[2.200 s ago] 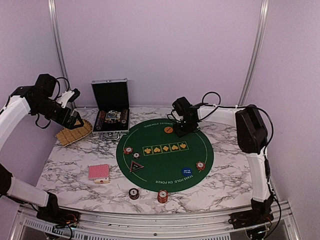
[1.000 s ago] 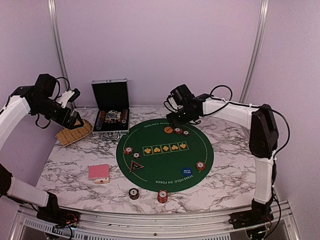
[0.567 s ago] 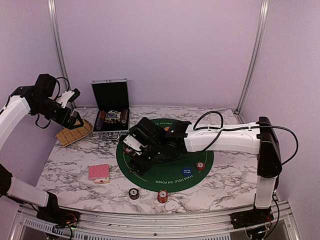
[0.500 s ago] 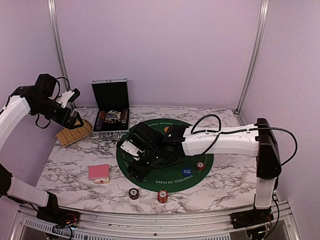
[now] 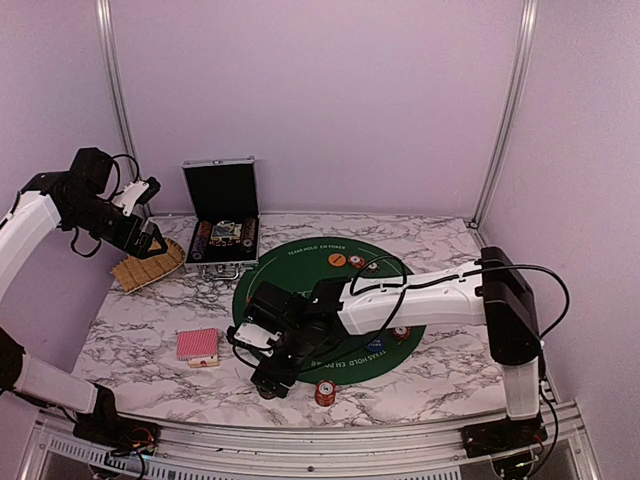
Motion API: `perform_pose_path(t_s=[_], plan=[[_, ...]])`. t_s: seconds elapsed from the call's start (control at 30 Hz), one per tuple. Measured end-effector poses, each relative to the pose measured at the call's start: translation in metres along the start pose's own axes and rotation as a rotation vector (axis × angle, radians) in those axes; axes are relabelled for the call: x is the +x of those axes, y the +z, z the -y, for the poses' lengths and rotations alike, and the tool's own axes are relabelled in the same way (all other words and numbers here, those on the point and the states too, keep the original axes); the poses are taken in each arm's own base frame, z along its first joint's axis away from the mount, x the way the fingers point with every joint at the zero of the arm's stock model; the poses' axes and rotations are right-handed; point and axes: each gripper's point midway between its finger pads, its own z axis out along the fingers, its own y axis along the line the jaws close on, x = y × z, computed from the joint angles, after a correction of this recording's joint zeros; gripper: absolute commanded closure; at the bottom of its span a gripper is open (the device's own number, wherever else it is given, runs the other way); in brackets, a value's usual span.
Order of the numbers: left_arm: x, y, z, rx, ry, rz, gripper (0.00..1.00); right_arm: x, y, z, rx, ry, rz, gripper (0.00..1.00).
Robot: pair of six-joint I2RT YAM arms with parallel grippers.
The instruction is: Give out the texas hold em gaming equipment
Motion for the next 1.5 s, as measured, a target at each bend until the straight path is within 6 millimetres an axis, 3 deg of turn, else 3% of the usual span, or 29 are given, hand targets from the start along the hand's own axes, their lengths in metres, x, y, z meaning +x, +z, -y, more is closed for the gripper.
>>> perform_pose_path(t_s=[0.23,0.8,1.5], plan=[[0.000,0.000,0.000,0.000,0.000,0.000,0.01,0.013,0.015,-0.012,-0.030,-0.028,-0.053,0.19],[0.000,0.000,0.000,0.000,0.000,0.000,0.01,0.014,0.020,-0.016,-0.036,-0.042,-0.062,0.50],[0.000,0.000,0.000,0.000,0.000,0.000,0.01,0.013,0.020,-0.019,-0.038,-0.047,-0.058,0.68]])
